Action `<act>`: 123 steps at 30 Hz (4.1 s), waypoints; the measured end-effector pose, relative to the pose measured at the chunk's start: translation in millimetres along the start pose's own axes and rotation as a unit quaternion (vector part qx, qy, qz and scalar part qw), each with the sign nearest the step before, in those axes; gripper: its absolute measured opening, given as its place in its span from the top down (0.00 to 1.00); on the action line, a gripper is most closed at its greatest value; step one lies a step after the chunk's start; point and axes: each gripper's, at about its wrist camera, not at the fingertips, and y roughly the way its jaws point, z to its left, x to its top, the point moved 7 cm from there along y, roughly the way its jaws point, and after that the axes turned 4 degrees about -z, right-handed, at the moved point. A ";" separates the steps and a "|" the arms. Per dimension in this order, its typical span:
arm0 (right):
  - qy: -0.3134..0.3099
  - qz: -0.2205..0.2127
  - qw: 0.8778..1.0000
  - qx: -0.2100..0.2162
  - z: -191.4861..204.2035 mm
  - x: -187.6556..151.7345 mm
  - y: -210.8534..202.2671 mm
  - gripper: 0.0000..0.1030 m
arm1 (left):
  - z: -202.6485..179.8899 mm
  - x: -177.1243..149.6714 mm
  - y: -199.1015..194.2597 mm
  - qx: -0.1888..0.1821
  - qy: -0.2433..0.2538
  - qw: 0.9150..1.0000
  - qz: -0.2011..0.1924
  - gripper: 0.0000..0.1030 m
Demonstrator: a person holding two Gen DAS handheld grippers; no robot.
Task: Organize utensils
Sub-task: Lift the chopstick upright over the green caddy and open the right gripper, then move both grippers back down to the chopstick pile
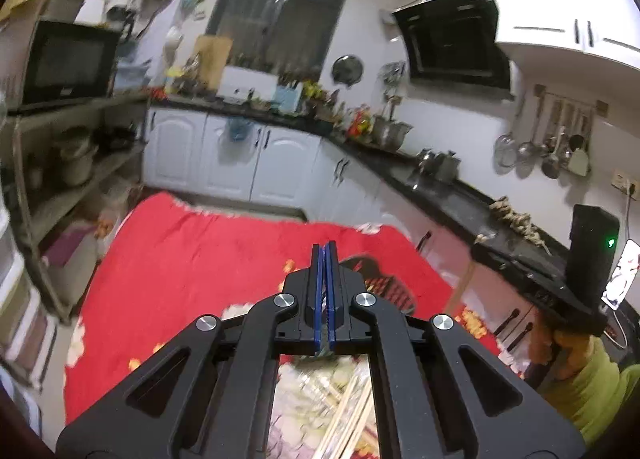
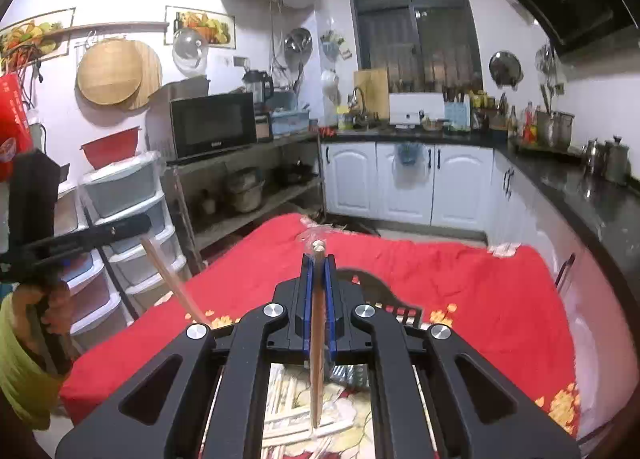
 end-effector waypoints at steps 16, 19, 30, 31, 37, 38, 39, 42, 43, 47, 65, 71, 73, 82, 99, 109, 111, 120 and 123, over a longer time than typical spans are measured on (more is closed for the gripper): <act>0.008 -0.076 0.996 -0.039 -26.5 50.6 -15.7 0.94 | -67.8 79.1 39.7 -0.058 0.033 0.996 -0.052 1.00; 0.009 -0.092 0.995 -0.045 -33.6 58.9 -12.4 0.94 | -69.5 83.7 50.5 -0.054 0.037 0.997 -0.048 1.00; 0.019 -0.095 0.993 -0.069 -60.4 59.6 17.6 0.94 | -41.0 70.2 79.4 -0.036 0.015 0.999 -0.014 1.00; 0.020 -0.093 0.993 -0.072 -62.4 57.2 20.9 0.94 | -40.4 69.8 81.6 -0.035 0.014 0.999 -0.012 1.00; 0.018 -0.081 0.993 -0.086 -67.3 41.9 36.6 0.94 | -33.0 52.5 94.2 -0.035 0.006 0.999 0.012 1.00; 0.019 -0.078 0.993 -0.087 -68.0 40.1 38.7 0.94 | -31.8 49.8 96.3 -0.036 0.004 0.999 0.015 1.00; 0.020 -0.075 0.993 -0.089 -68.7 36.7 41.1 0.94 | -30.7 46.7 98.2 -0.035 0.003 0.999 0.019 1.00; 0.021 -0.067 0.993 -0.094 -70.5 27.6 46.8 0.94 | -26.0 36.7 104.2 -0.032 -0.002 0.999 0.029 1.00; 0.021 -0.064 0.993 -0.097 -71.3 24.4 48.2 0.94 | -24.4 32.5 106.0 -0.032 -0.004 0.999 0.033 1.00; 0.031 -0.050 0.993 -0.101 -75.8 13.7 53.0 0.93 | -20.9 22.1 109.6 -0.033 -0.008 0.999 0.042 1.00; 0.074 -0.003 0.989 -0.128 -101.7 -34.2 26.9 0.49 | 2.1 -7.7 86.5 0.014 -0.003 0.999 0.035 0.36; 0.074 0.022 0.989 -0.122 -95.7 -51.4 18.4 0.46 | 7.3 -15.0 70.6 0.033 0.006 0.999 0.026 0.17; 0.073 0.029 0.990 -0.121 -92.1 -56.2 17.1 0.46 | 10.2 -21.2 65.6 0.039 0.008 0.999 0.027 0.14; 0.062 0.044 0.992 -0.105 -70.0 -72.1 12.0 0.45 | 10.8 -43.7 54.5 0.061 0.033 0.997 0.032 0.10; 0.037 0.104 0.991 -0.070 -26.7 -117.4 16.4 0.43 | -5.2 -104.2 64.4 0.062 0.079 0.991 0.091 0.10; 0.036 0.140 0.988 -0.055 -12.9 -149.6 17.0 0.43 | -7.0 -131.3 70.0 0.059 0.082 0.987 0.123 0.10; 0.035 0.146 0.987 -0.053 -10.9 -154.2 17.0 0.43 | -7.0 -134.7 70.3 0.059 0.082 0.987 0.128 0.10; 0.033 0.183 0.982 -0.044 -1.7 -181.4 17.9 0.43 | -6.1 -152.4 78.0 0.045 0.077 0.983 0.163 0.10; 0.034 0.198 0.979 -0.040 -0.1 -190.9 20.2 0.43 | -6.7 -159.2 83.6 0.037 0.078 0.980 0.178 0.11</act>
